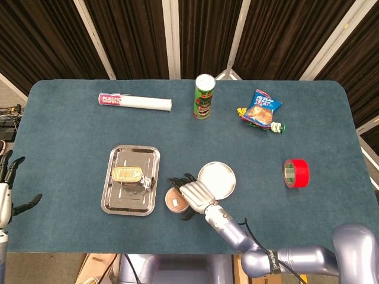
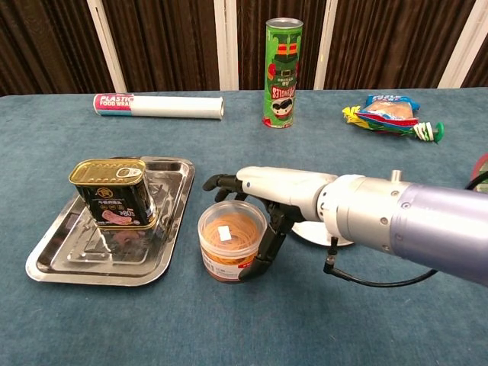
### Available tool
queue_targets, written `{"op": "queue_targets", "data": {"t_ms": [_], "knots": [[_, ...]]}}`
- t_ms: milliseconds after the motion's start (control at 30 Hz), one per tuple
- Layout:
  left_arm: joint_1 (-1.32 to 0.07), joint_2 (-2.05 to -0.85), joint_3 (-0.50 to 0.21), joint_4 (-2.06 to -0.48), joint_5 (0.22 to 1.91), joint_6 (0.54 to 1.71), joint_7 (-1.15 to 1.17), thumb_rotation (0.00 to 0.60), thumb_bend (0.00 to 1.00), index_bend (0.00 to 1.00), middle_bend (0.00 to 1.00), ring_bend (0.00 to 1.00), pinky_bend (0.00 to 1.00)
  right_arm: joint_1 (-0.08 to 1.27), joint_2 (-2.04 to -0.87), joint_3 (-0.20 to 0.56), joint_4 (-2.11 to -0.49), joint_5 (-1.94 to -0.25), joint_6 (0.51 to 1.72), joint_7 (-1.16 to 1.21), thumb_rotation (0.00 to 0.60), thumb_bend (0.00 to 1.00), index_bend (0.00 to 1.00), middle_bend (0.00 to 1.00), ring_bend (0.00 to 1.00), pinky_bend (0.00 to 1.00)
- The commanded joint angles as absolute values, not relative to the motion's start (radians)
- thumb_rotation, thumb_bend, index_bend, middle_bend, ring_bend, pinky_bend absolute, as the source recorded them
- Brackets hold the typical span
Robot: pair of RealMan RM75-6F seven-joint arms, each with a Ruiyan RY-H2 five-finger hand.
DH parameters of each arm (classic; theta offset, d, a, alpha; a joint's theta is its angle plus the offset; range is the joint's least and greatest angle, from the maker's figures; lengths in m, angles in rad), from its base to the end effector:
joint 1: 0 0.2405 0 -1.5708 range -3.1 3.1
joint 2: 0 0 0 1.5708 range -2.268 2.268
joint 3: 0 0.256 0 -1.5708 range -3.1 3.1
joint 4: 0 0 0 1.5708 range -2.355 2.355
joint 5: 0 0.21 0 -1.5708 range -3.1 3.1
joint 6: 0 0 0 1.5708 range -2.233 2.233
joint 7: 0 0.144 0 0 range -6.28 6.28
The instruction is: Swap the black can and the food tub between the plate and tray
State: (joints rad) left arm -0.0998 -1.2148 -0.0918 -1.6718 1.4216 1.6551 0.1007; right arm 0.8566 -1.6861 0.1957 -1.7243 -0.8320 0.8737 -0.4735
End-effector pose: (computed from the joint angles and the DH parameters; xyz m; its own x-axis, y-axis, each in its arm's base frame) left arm -0.2883 0.1892 0.1566 0.3371 -0.1936 0.9214 0.9415 0.0622 -0.3314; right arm -0.0565 -0.2795 -0.0786 0.2842 -0.5666 0.7735 -0.9102 -0.4129 0.0319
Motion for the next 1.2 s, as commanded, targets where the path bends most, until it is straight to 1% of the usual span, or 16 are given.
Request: {"op": "queue_targets", "data": {"t_ms": [33,133,233,333,500,600,833,967,1100,1200], "knots": [[-0.096,-1.222,-0.098,-1.666,1.423,1.660,0.101,0.600,0.16,0.16,0.00,0.00,0.05,0.864,-1.703,0.185,-1.703,-0.834,0.878,-0.470,0.600,0.00,0.10,0.21,0.23,0.00],[-0.094,-1.224,-0.102,-1.667,1.421,1.656,0.097,0.600,0.16,0.16,0.00,0.00,0.05,0.871,-1.723,0.186,-1.683,-0.840,0.884,-0.464,0.600,0.00,0.21,0.28,0.30,0.00],[-0.093,-1.224,-0.105,-1.668,1.424,1.654,0.086,0.600,0.16,0.16,0.00,0.00,0.05,0.874,-1.741,0.181,-1.668,-0.852,0.891,-0.462,0.600,0.00,0.29,0.34,0.35,0.00],[-0.090,-1.227,-0.114,-1.662,1.419,1.655,0.073,0.600,0.16,0.17,0.00,0.00,0.05,0.873,-1.758,0.176,-1.650,-0.868,0.908,-0.457,0.600,0.00,0.37,0.40,0.41,0.04],[-0.086,-1.226,-0.126,-1.664,1.403,1.649,0.062,0.600,0.16,0.17,0.00,0.00,0.05,0.851,-1.763,0.182,-1.638,-0.904,0.948,-0.417,0.600,0.00,0.45,0.44,0.45,0.06],[-0.084,-1.225,-0.130,-1.666,1.400,1.648,0.063,0.600,0.16,0.17,0.00,0.00,0.05,0.833,-1.741,0.188,-1.653,-0.927,0.970,-0.390,0.600,0.00,0.46,0.44,0.45,0.06],[-0.083,-1.229,-0.129,-1.671,1.406,1.639,0.075,0.600,0.16,0.17,0.00,0.00,0.05,0.794,-1.618,0.225,-1.715,-0.930,0.998,-0.343,0.600,0.00,0.46,0.44,0.45,0.06],[-0.081,-1.236,-0.134,-1.669,1.407,1.644,0.088,0.600,0.16,0.17,0.00,0.00,0.05,0.777,-1.555,0.217,-1.718,-0.913,0.980,-0.325,0.600,0.00,0.46,0.44,0.45,0.06],[-0.077,-1.239,-0.137,-1.671,1.409,1.649,0.091,0.600,0.16,0.17,0.00,0.00,0.05,0.765,-1.524,0.203,-1.694,-0.911,0.962,-0.308,0.600,0.00,0.46,0.44,0.45,0.06],[-0.075,-1.240,-0.138,-1.670,1.412,1.651,0.095,0.600,0.16,0.17,0.00,0.00,0.05,0.759,-1.511,0.194,-1.672,-0.915,0.950,-0.292,0.600,0.00,0.46,0.44,0.43,0.06]]}}
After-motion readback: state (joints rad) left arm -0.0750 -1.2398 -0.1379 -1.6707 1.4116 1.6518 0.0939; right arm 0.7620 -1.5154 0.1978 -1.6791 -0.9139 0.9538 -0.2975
